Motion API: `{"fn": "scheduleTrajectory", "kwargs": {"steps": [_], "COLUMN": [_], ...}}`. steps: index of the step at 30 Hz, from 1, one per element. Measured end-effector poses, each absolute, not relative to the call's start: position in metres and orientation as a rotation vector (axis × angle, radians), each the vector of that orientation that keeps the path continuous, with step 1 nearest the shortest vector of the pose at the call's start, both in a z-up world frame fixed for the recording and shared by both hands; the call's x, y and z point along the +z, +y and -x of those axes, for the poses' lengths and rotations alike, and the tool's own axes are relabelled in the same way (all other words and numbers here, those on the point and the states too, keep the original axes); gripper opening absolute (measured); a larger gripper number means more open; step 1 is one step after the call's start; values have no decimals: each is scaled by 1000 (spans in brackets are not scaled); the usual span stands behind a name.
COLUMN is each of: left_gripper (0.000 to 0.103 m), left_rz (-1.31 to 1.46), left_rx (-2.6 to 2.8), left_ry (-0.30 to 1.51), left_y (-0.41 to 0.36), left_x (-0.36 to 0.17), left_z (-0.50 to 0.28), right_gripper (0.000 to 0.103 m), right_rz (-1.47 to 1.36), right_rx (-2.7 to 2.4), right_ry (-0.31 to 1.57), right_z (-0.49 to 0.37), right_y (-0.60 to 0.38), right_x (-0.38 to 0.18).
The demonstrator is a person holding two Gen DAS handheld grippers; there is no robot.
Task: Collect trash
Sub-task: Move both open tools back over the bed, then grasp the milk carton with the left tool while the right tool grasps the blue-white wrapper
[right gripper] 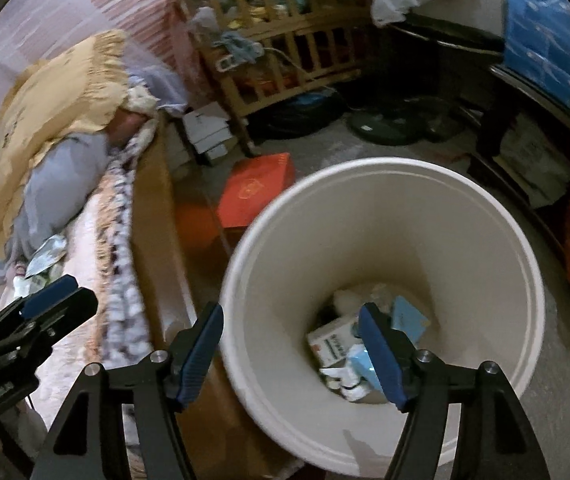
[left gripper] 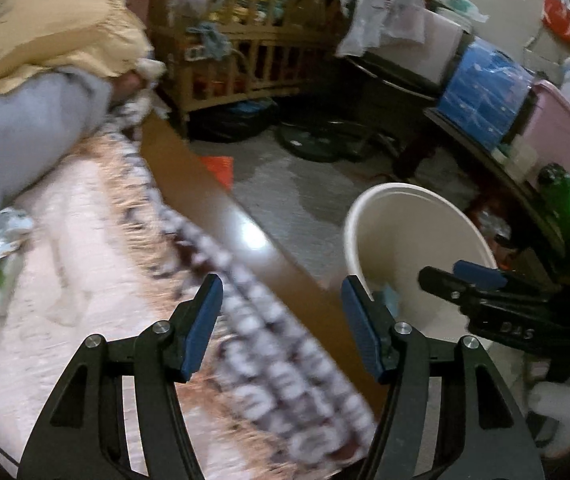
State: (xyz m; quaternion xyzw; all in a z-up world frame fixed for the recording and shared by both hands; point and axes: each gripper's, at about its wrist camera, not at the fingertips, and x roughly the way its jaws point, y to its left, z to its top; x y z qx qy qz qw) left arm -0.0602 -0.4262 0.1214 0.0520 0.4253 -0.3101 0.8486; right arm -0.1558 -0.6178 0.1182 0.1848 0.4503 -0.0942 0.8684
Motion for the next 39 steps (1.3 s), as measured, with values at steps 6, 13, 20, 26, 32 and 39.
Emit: {"fn": "scheduleTrajectory", "kwargs": {"steps": [6,13,20,26,32,39], "left_gripper": [60,60,60,60,60,60], "left_rz": [-86,-69,-51,-2,62,135], "left_rx": [-569,-468,-365,-258,-160,-125], "left_ry": [883,880,894,922,947,955], "left_y": [-380,-321,-258,-191,-125,-78], "left_x": [126,124,114,98,82,75], "left_z": [56,49,40,30,18,-5], "right_gripper": [73,73,74,74,74,74], "right_rz": [-364,-325,-261,-212,-199,-171], "right_rx": [-121,-9,80,139,184,229], "right_ry": [927,944,978,1006,1031,1062], "right_z": [139,114,90,77,62,37], "right_y": [-576,-518,-458,-417,-387,-356], "right_x": [130,133,129,125,118,110]}}
